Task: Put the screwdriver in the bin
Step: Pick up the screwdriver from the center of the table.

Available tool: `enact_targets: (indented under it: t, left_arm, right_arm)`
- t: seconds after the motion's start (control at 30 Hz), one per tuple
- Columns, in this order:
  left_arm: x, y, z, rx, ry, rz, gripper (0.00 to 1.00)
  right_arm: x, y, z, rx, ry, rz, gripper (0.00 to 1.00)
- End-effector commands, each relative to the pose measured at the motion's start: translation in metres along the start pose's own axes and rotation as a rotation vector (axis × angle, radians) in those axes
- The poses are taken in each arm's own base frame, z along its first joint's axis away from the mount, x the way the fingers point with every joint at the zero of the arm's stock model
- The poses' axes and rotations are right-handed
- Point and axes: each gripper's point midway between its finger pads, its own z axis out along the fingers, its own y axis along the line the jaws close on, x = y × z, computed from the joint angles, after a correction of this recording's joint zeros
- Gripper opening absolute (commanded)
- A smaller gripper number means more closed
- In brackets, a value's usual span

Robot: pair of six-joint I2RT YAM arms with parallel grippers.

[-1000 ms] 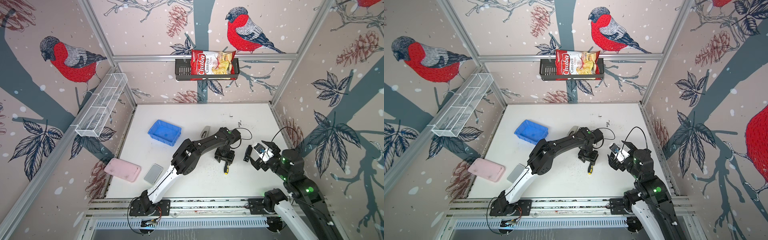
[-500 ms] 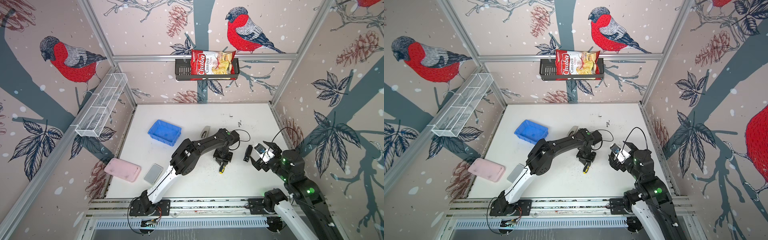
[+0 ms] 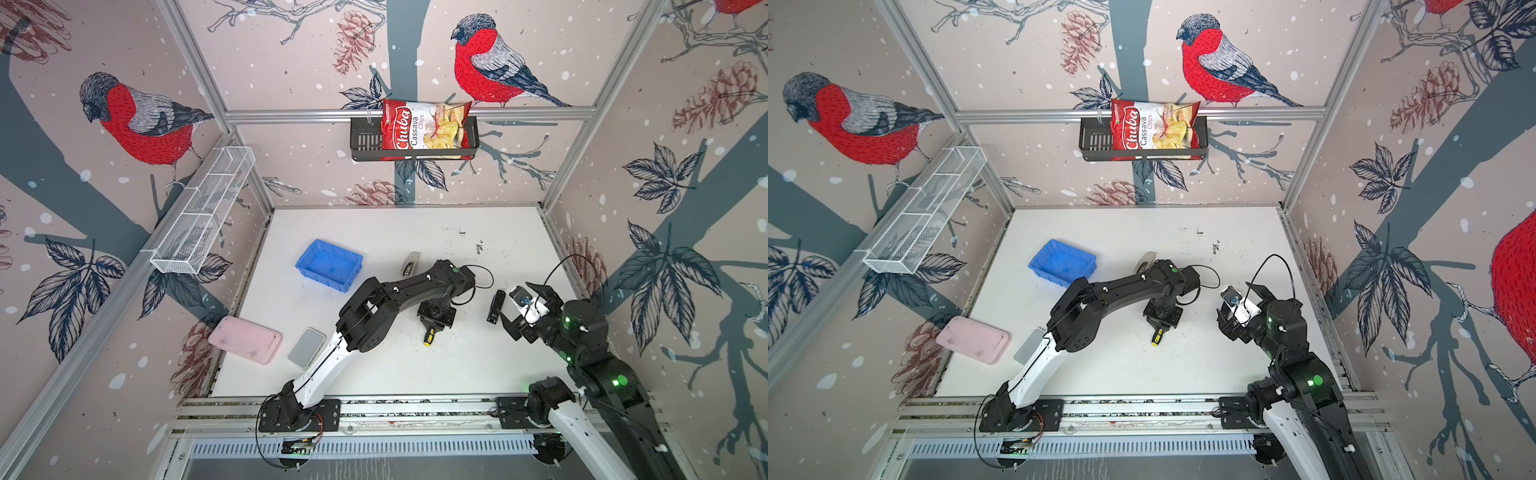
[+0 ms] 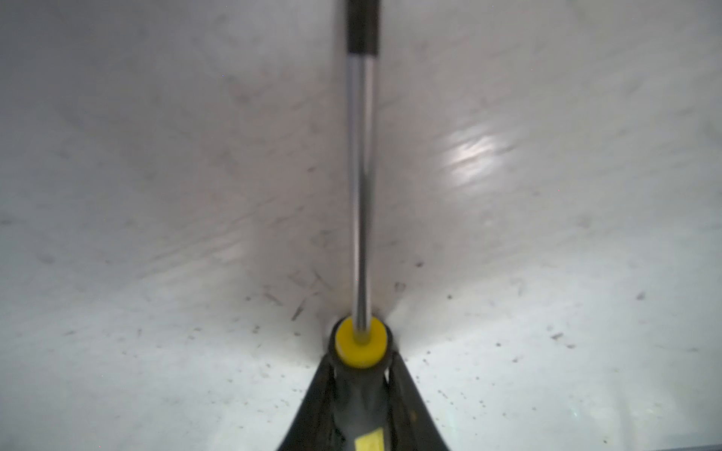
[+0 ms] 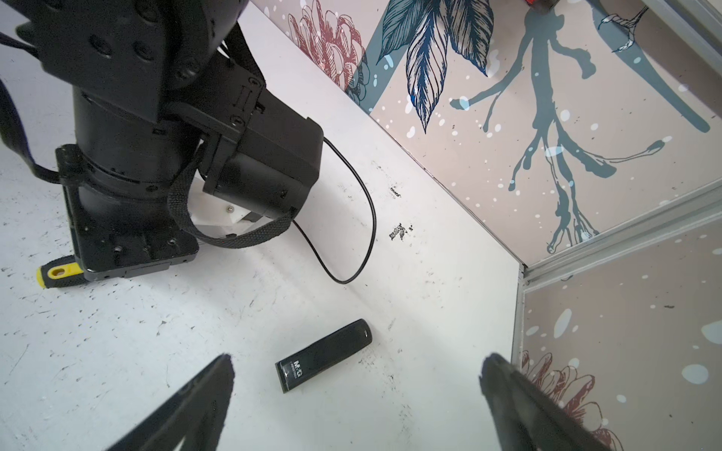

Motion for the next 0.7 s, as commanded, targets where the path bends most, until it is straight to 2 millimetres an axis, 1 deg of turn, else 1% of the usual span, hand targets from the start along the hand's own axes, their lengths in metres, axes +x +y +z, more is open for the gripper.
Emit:
enact_targets:
  t: [0.0,0.07,0.2,0.4,0.47,0.53,0.67]
  left_arm:
    - [-0.010,0.019,0.002,-0.103,-0.064,-0.014,0.15]
    - [-0.014,0.020,-0.005,-0.108,-0.097,-0.015,0.11]
    - [-0.026,0.026,-0.026,-0.140,-0.182,-0.026,0.08]
    - [-0.045,0.040,-0.072,-0.182,-0.340,-0.079,0.08]
    - [-0.050,0.046,-0.087,-0.181,-0.386,-0.107,0.08]
    - [-0.055,0.054,-0.105,-0.169,-0.436,-0.140,0.08]
    - [-0.060,0.071,-0.131,-0.135,-0.496,-0.208,0.08]
  right_arm:
    - [-0.010,-0.006,0.000,0.024,-0.040,0.020,1.00]
    - [-0.012,-0.007,0.000,0.022,-0.049,0.026,1.00]
    - [-0.016,-0.007,0.000,0.023,-0.066,0.034,1.00]
    - [-0.027,-0.005,0.003,-0.005,-0.114,0.053,0.99]
    - [-0.031,-0.008,0.005,0.003,-0.129,0.070,1.00]
    - [-0.038,-0.010,0.007,0.004,-0.162,0.069,1.00]
    - [-0.054,-0.009,0.011,-0.022,-0.222,0.075,1.00]
